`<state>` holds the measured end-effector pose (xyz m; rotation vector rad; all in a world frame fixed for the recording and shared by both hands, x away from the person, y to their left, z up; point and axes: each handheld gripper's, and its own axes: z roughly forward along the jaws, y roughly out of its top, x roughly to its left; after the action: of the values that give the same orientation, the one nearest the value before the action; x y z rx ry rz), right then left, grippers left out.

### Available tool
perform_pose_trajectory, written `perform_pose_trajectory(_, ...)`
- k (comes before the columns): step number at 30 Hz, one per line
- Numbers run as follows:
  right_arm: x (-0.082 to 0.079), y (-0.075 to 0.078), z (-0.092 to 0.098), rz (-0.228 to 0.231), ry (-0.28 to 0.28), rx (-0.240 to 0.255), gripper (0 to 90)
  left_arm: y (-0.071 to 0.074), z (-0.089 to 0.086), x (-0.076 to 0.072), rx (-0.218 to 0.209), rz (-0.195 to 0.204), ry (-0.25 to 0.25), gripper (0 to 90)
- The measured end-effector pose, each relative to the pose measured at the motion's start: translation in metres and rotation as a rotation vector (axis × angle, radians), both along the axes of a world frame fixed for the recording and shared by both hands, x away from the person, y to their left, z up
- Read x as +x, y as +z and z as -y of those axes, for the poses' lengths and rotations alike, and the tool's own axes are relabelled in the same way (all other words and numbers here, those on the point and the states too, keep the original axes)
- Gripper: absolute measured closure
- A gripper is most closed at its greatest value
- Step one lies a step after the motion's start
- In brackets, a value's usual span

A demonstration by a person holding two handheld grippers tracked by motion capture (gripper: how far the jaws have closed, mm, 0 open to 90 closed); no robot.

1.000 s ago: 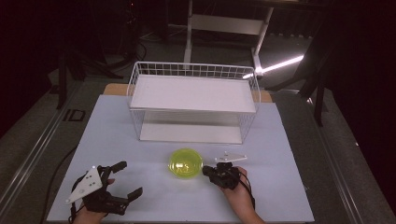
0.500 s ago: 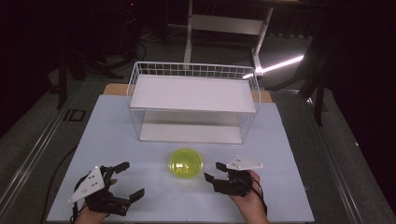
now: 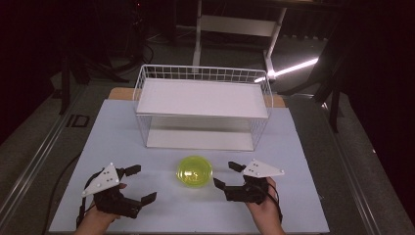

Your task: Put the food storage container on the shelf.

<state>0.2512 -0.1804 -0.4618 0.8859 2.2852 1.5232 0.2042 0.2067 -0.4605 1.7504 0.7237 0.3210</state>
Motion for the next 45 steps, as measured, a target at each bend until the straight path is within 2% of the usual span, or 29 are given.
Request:
perform_pose_trajectory(4,0.004,0.007,0.0,0.01,-0.001,-0.008,23.2,0.01,-0.001,0.011,-0.031,-0.019,0.017,0.4)
perform_pose_trajectory(7,0.007,0.009,0.0,0.009,-0.009,0.008,23.1,0.012,0.0,0.017,-0.046,-0.031,0.03,0.3)
perform_pose_trajectory(9,0.012,0.011,-0.003,-0.002,-0.011,0.015,19.9,0.013,0.005,0.028,-0.058,-0.064,0.032,0.3)
perform_pose_trajectory(12,0.017,0.013,-0.008,0.007,-0.029,-0.033,19.5,0.013,0.012,0.036,-0.048,-0.073,0.041,0.4)
perform_pose_trajectory(15,0.024,0.011,-0.011,-0.036,-0.035,0.004,18.8,0.012,0.019,0.045,-0.048,-0.101,0.042,0.4)
perform_pose_trajectory(16,0.026,0.01,-0.011,-0.048,-0.034,0.016,18.8,0.01,0.021,0.048,-0.035,-0.102,0.047,0.3)
perform_pose_trajectory(18,0.03,0.006,-0.014,-0.045,-0.056,0.005,20.3,0.007,0.027,0.054,-0.003,-0.118,0.055,0.4)
perform_pose_trajectory(20,0.035,0.002,-0.016,-0.085,-0.049,0.011,20.0,0.003,0.031,0.061,0.018,-0.136,0.047,1.9)
perform_pose_trajectory(21,0.037,0.0,-0.017,-0.11,-0.048,0.02,20.1,0.0,0.033,0.064,0.025,-0.143,0.062,6.1)
perform_pose_trajectory(23,0.039,-0.005,-0.021,-0.117,-0.047,0.006,20.2,-0.005,0.036,0.07,0.015,-0.178,0.062,7.0)
perform_pose_trajectory(26,0.04,-0.009,-0.024,-0.127,-0.043,0.002,20.7,-0.011,0.042,0.077,0.025,-0.201,0.061,8.1)
perform_pose_trajectory(28,0.039,-0.013,-0.028,-0.121,-0.067,-0.007,22.9,-0.015,0.044,0.081,0.029,-0.22,0.058,14.8)
perform_pose_trajectory(31,0.039,-0.016,-0.031,-0.131,-0.083,-0.01,27.6,-0.018,0.047,0.084,0.036,-0.237,0.057,15.5)
perform_pose_trajectory(32,0.038,-0.017,-0.032,-0.136,-0.089,-0.01,29.9,-0.022,0.051,0.087,0.041,-0.271,0.065,15.5)
perform_pose_trajectory(36,0.038,-0.025,-0.035,-0.16,-0.137,-0.017,34.4,-0.03,0.056,0.093,0.047,-0.333,0.077,21.8)
perform_pose_trajectory(37,0.038,-0.025,-0.035,-0.16,-0.137,-0.017,34.4,-0.03,0.056,0.093,0.047,-0.333,0.077,22.7)
perform_pose_trajectory(39,0.038,-0.029,-0.036,-0.179,-0.154,-0.014,35.8,-0.035,0.057,0.096,0.047,-0.37,0.09,26.0)
perform_pose_trajectory(45,0.036,-0.037,-0.038,-0.192,-0.158,-0.024,39.1,-0.043,0.06,0.098,0.046,-0.425,0.089,32.3)
